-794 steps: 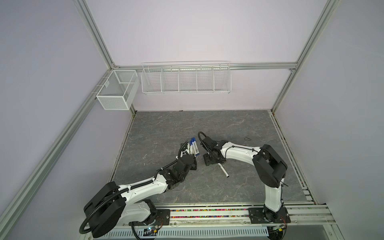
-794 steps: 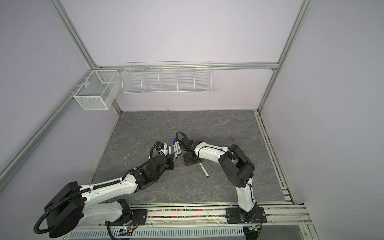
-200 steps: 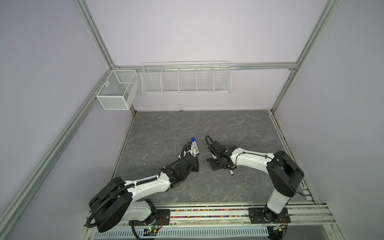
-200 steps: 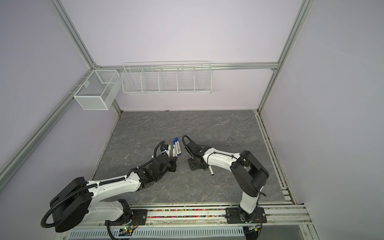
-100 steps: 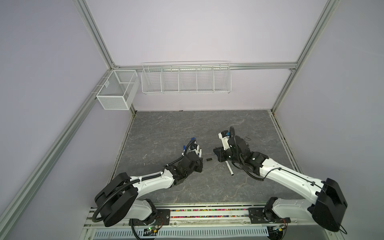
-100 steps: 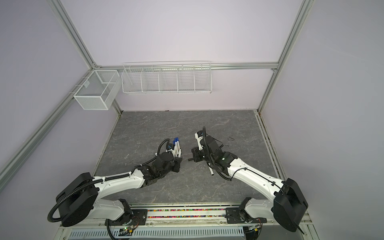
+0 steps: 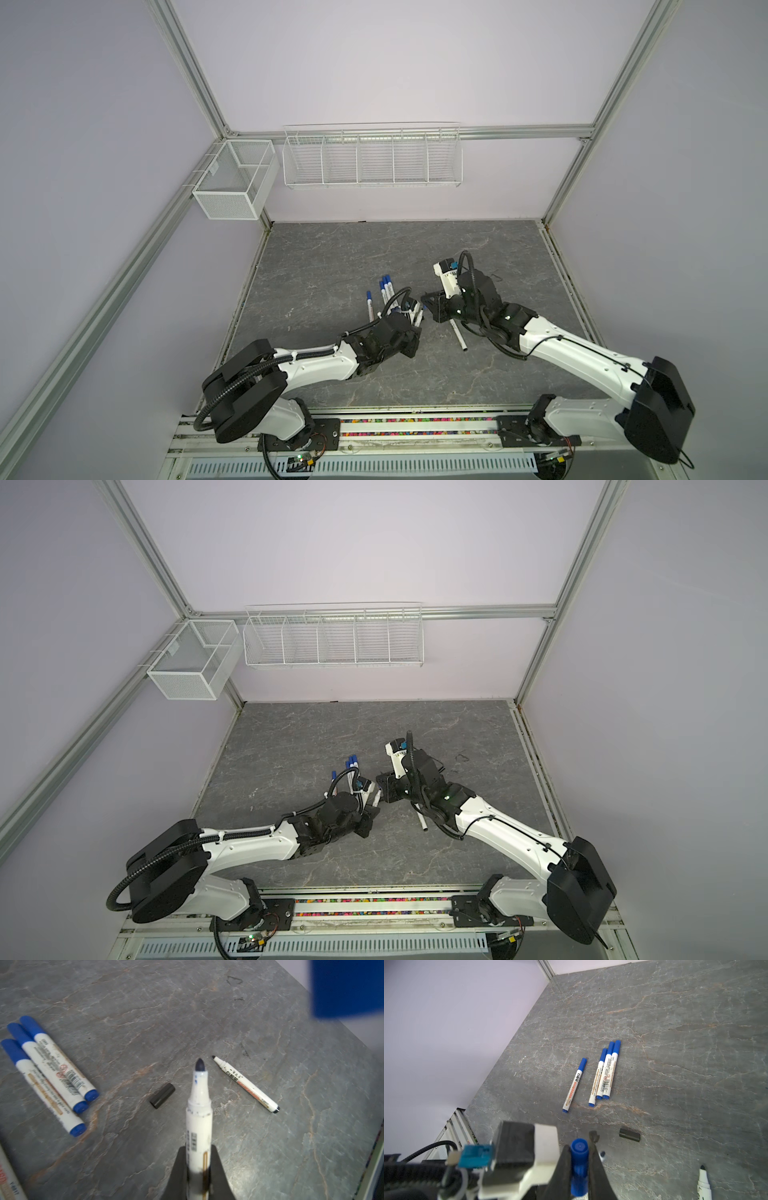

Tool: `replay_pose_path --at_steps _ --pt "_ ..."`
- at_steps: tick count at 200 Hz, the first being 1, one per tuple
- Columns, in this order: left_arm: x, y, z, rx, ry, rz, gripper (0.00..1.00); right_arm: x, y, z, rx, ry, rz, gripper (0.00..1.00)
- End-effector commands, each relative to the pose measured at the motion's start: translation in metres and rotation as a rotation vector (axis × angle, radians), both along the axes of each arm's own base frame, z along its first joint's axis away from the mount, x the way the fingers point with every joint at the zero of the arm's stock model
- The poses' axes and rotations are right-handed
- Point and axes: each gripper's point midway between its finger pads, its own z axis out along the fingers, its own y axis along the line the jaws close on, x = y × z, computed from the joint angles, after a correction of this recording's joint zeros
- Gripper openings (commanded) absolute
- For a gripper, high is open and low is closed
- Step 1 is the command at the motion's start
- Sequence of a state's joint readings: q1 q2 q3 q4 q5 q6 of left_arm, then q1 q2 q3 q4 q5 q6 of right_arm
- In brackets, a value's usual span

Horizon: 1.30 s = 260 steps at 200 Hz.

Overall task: Insert the pens into the pen caps
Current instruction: 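Lift the blue cap with the right gripper, then move the blue cap above the marker tip held by the left gripper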

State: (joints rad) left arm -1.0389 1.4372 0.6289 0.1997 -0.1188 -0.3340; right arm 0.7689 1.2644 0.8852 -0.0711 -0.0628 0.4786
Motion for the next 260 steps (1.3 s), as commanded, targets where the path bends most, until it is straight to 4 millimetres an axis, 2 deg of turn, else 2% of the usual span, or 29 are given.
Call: replay_pose_path --at_steps 1,20,58,88,91,158,260 --pt "-0.002 -0.018 0.017 -0.047 -0.041 -0.069 0.0 0.003 0.005 0.015 0.044 -0.021 0.007 0.07" --pt "-0.007 -0.02 0.021 -0.082 -0.043 -0.09 0.0 0.008 0.0 0.017 0.04 -0.029 -0.026 0.07" --pt "-0.014 -0.02 0.039 -0.189 -0.082 -0.121 0.0 0.027 -0.029 0.009 0.059 0.031 -0.156 0.06" --pt "-0.017 -0.018 0.043 -0.215 -0.094 -0.13 0.0 0.028 -0.035 0.008 0.058 0.042 -0.159 0.06" --pt "-0.017 -0.018 0.044 -0.216 -0.095 -0.13 0.0 0.025 -0.038 -0.004 0.042 0.061 -0.16 0.06" --pt "-0.014 -0.017 0.044 -0.216 -0.104 -0.115 0.0 0.008 -0.022 -0.011 0.061 0.124 -0.037 0.07" --pt "-0.012 -0.017 0.043 -0.213 -0.102 -0.099 0.0 -0.008 -0.029 -0.015 0.055 0.146 -0.009 0.07"
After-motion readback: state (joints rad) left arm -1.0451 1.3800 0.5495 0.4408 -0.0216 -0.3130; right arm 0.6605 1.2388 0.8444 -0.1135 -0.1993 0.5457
